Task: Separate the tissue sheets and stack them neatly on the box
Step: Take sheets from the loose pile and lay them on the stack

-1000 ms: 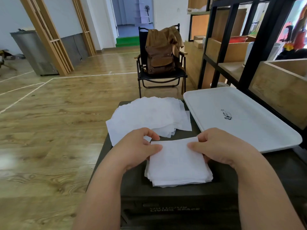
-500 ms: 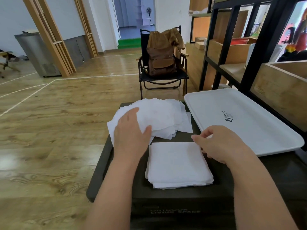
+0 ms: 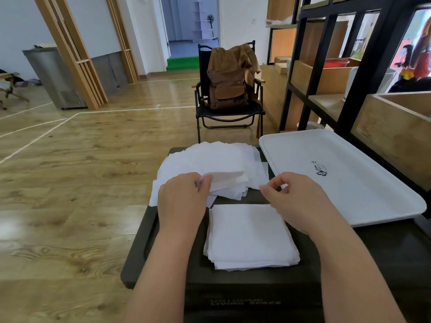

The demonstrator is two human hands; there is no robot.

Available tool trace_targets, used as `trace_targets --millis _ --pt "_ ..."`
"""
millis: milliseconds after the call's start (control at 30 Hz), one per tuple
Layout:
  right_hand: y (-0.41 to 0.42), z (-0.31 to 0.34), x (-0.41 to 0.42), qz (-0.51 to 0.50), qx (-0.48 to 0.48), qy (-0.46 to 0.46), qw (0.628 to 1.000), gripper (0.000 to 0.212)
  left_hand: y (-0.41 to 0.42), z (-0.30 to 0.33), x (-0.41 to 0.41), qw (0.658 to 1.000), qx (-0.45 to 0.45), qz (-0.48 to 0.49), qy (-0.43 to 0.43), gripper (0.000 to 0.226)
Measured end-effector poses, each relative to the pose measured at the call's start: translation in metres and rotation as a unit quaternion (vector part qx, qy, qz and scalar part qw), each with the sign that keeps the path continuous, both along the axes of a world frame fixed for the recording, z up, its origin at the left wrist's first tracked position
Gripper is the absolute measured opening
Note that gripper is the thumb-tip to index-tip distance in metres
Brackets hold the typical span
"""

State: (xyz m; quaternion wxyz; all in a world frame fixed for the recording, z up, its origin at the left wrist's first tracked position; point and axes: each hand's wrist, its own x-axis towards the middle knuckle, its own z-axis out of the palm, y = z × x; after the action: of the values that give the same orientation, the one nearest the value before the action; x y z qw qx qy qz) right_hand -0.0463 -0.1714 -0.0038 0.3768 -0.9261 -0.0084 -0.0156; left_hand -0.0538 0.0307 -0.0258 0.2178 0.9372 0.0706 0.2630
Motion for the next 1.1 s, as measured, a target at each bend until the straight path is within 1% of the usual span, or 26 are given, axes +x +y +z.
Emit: trace_targets --millis 33,67,100,133,167,200,267,300,333,367,433,533,600,667,700,733,767,800,833,967,1000,1100 --pt "0.001 0.001 0.000 0.005 0.014 -0.013 1.000 0.016 0.000 0.004 -0.003 0.999 -0.044 0.003 -0.021 0.053" --pt "0.003 0.002 -0.002 0.007 0.030 -0.027 0.999 0.016 0.001 0.009 -0.005 0.994 -0.106 0.002 -0.035 0.053" --pt "0.004 0.003 -0.002 0.009 0.047 -0.039 0.998 0.015 0.002 0.015 -0.008 0.982 -0.187 -0.011 -0.040 0.050" --pt "0.006 0.005 -0.003 0.012 0.067 -0.048 0.997 0.015 0.002 0.023 -0.011 0.957 -0.285 -0.036 -0.040 0.044" --pt "0.008 0.006 -0.004 0.017 0.091 -0.050 0.994 0.014 0.002 0.030 -0.013 0.921 -0.382 -0.061 -0.034 0.037" --pt "0.011 0.007 -0.004 0.025 0.115 -0.047 0.992 0.014 0.002 0.036 -0.015 0.885 -0.459 -0.077 -0.025 0.032" --pt "0.015 0.008 -0.005 0.044 0.159 -0.039 0.985 0.017 0.004 0.043 -0.018 0.831 -0.547 -0.105 0.004 0.029" --pt "0.018 0.008 -0.006 0.052 0.180 -0.036 0.982 0.020 0.005 0.044 -0.018 0.810 -0.574 -0.117 0.013 0.029" --pt "0.021 0.008 -0.006 0.058 0.200 -0.035 0.977 0.022 0.007 0.044 -0.018 0.798 -0.590 -0.125 0.019 0.029" --pt "0.024 0.008 -0.007 0.062 0.221 -0.036 0.973 0.027 0.007 0.043 -0.018 0.794 -0.594 -0.124 0.021 0.030" --pt "0.029 0.007 -0.006 0.055 0.278 -0.044 0.958 0.037 0.007 0.040 -0.017 0.799 -0.590 -0.113 0.026 0.032" --pt "0.033 0.006 -0.003 0.027 0.350 -0.054 0.935 0.036 0.003 0.039 -0.018 0.808 -0.578 -0.103 0.045 0.032" --pt "0.032 0.006 -0.003 0.031 0.364 -0.057 0.929 0.032 0.002 0.039 -0.019 0.822 -0.559 -0.093 0.063 0.028" --pt "0.030 0.005 -0.004 0.050 0.349 -0.065 0.933 0.029 0.002 0.038 -0.019 0.847 -0.520 -0.084 0.069 0.019" --pt "0.030 0.005 -0.005 0.058 0.339 -0.075 0.936 0.029 0.002 0.038 -0.019 0.861 -0.498 -0.078 0.068 0.027" --pt "0.029 0.004 -0.006 0.061 0.330 -0.090 0.938 0.030 0.002 0.037 -0.020 0.872 -0.481 -0.069 0.057 0.044" --pt "0.028 0.004 -0.006 0.059 0.324 -0.106 0.938 0.031 0.002 0.036 -0.019 0.880 -0.470 -0.062 0.036 0.057" --pt "0.028 0.004 -0.006 0.058 0.321 -0.122 0.937 0.031 0.003 0.035 -0.020 0.887 -0.457 -0.060 0.011 0.063" --pt "0.027 0.005 -0.006 0.059 0.320 -0.135 0.936 0.030 0.004 0.035 -0.020 0.893 -0.445 -0.070 -0.011 0.063" --pt "0.025 0.007 -0.005 0.069 0.327 -0.150 0.930 0.029 0.008 0.037 -0.021 0.908 -0.391 -0.145 -0.045 0.032" --pt "0.025 0.007 -0.006 0.074 0.329 -0.145 0.930 0.029 0.008 0.037 -0.022 0.911 -0.379 -0.156 -0.046 0.029" --pt "0.024 0.007 -0.006 0.086 0.330 -0.126 0.931 0.026 0.006 0.036 -0.022 0.911 -0.369 -0.180 -0.034 0.029"
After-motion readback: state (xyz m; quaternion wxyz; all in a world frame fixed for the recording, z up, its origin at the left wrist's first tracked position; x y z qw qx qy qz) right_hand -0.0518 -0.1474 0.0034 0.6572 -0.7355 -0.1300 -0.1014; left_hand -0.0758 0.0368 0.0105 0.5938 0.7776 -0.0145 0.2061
